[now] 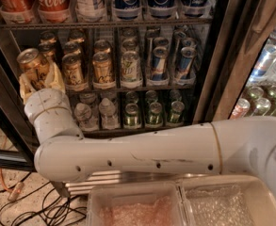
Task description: Pick orange can from middle shelf of fridge
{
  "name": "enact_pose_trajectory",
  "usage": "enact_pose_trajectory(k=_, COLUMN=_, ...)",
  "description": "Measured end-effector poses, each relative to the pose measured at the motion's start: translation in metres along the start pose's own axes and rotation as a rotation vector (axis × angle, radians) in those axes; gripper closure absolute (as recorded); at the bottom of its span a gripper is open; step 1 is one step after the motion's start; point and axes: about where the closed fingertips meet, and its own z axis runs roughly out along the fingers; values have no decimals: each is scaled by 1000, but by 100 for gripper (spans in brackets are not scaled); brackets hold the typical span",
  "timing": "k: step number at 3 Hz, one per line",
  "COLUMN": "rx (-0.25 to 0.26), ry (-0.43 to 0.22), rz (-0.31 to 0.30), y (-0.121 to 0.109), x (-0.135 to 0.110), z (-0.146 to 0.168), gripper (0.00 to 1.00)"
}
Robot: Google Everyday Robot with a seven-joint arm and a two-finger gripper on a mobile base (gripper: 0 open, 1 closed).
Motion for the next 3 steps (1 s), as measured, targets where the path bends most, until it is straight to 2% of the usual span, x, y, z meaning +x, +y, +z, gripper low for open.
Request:
enact_pose_trajectory(k=1, rx=20, ry=63, rz=-44, y=-18, x=10, z=-26, gripper=100)
enact_pose_trajectory(k=3, rx=63, ry=117, rz=-95, y=-38, x=20, z=-50, gripper=100)
